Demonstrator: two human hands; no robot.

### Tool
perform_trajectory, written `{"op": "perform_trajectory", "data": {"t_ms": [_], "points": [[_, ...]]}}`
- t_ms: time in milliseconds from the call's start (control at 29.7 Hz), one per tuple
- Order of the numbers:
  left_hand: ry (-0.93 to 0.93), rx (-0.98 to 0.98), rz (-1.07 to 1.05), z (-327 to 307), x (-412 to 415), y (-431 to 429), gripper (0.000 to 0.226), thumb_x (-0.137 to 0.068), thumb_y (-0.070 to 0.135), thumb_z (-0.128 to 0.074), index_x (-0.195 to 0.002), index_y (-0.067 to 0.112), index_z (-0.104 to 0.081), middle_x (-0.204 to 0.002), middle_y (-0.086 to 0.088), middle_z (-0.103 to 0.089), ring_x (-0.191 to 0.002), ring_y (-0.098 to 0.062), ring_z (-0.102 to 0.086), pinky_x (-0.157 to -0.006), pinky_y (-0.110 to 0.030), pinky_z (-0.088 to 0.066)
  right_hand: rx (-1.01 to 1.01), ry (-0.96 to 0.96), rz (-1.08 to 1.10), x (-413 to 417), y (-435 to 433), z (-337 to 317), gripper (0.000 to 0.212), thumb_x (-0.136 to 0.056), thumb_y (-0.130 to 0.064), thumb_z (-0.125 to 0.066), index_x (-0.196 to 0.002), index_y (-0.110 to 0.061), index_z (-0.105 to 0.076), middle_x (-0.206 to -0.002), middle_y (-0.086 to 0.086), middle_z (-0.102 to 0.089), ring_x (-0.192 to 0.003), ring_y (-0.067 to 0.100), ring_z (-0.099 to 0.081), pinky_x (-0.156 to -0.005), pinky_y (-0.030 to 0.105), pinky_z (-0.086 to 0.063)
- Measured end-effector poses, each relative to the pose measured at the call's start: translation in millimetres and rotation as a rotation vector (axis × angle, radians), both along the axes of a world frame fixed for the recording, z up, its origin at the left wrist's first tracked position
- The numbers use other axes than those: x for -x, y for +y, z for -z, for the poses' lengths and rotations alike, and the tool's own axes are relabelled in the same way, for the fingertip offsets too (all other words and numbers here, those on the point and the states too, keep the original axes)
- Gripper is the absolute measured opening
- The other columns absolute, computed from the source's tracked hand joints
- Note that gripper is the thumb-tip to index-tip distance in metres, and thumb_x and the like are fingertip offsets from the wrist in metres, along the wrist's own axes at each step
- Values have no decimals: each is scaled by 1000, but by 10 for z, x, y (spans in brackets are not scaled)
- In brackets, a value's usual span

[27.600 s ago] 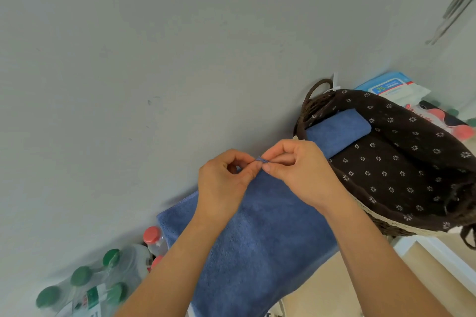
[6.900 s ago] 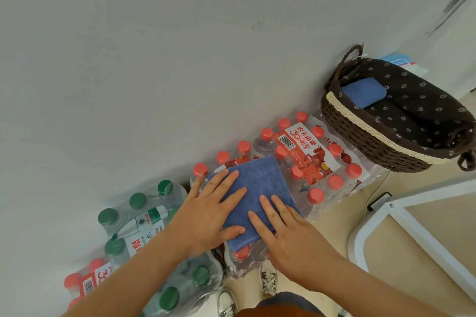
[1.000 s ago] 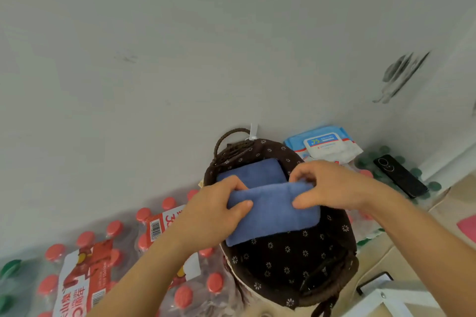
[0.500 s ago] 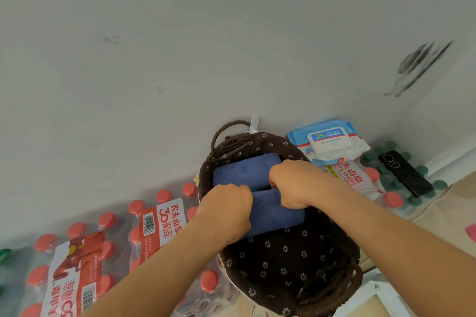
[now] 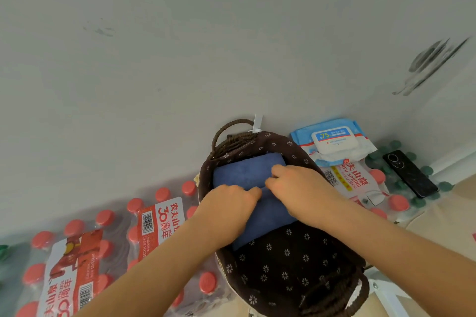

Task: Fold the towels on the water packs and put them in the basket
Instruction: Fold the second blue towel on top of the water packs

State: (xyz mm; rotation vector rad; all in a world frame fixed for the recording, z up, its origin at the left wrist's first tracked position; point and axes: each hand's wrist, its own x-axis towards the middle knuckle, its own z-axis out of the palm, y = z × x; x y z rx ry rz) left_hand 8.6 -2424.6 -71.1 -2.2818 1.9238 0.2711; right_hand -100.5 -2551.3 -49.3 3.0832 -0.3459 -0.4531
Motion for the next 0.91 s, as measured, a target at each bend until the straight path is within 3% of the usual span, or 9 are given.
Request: {"op": "perform_trajectory", "data": {"t_ms": [67, 168, 236, 303, 404, 471, 606, 774, 909], "points": [[21, -7, 13, -10, -26, -43, 30, -94, 15, -43, -124, 20, -48, -92, -4, -63, -79, -22, -60, -64, -34, -45, 9, -9, 1, 28, -16, 15, 28, -90, -8, -47, -116, -14, -56, -116, 5, -51, -106, 25, -52, -75, 38, -45], [41, -5, 3, -29, -37, -102, 24, -92, 17, -44, -111, 20, -59, -91, -4, -62, -82, -22, -58, -68, -36, -48, 37, -68, -34, 47, -24, 52, 19, -91, -16, -50, -106, -19, -62, -106, 0, -57, -105, 21, -50, -64, 33, -36], [-42, 23, 67, -53, -8, -113, 9, -82, 15, -59, -84, 19, -67, -82, -3, -56, -78, -22, -54, -58, -32, -43, 82, -142, -93, 69, -24, 103, 4, -81, -26, -66, -80, -22, -66, -80, -1, -63, -82, 19, -57, -54, 31, -29], [-87, 65, 148, -44, -4, -97, 15, -66, 9, -70, -58, 16, -59, -69, -3, -51, -65, -22, -51, -46, -28, -32, 120, -114, -132, 82, -15, 137, 30, -49, -31, -87, -47, -24, -58, -47, -4, -52, -51, 16, -52, -48, 26, -22], [-8, 8, 148, -20, 18, -24, 15, -91, 22, -53, -84, 12, -60, -83, -6, -55, -71, -24, -55, -55, -35, -43, 151, -131, -119, 88, -1, 212, 43, -28, -29, -91, -33, -20, -49, -33, -6, -42, -44, 17, -48, -51, 28, -22], [-19, -6, 153, 6, 9, 11, 29, -99, 32, -38, -104, 10, -56, -97, -7, -54, -82, -26, -56, -66, -37, -45, 146, -134, -156, 89, 71, 210, 40, -28, -23, -89, -33, -19, -49, -32, -5, -41, -46, 18, -50, -51, 28, -23], [-4, -47, 163, 46, 32, 53, 29, -96, 26, -44, -120, 9, -49, -108, -9, -51, -85, -25, -53, -70, -40, -50, 130, -167, -95, 102, 159, 302, 28, -43, -18, -83, -52, -17, -57, -42, 0, -52, -46, 20, -54, -46, 26, -37], [4, -122, 136, 23, -2, 14, 36, -93, 30, -44, -123, 9, -46, -112, -11, -49, -89, -28, -53, -75, -42, -49, 65, -231, -4, 118, 177, 295, 32, -46, -15, -78, -74, -18, -62, -51, 4, -54, -41, 20, -52, -35, 25, -28], [-83, -120, 121, -71, 55, -22, 29, -94, 31, -44, -111, 10, -53, -102, -9, -54, -85, -26, -55, -59, -34, -37, 71, -118, -68, 234, 174, 298, 31, -52, -23, -76, -83, -24, -70, -61, -1, -57, -43, 15, -53, -39, 24, -20]]}}
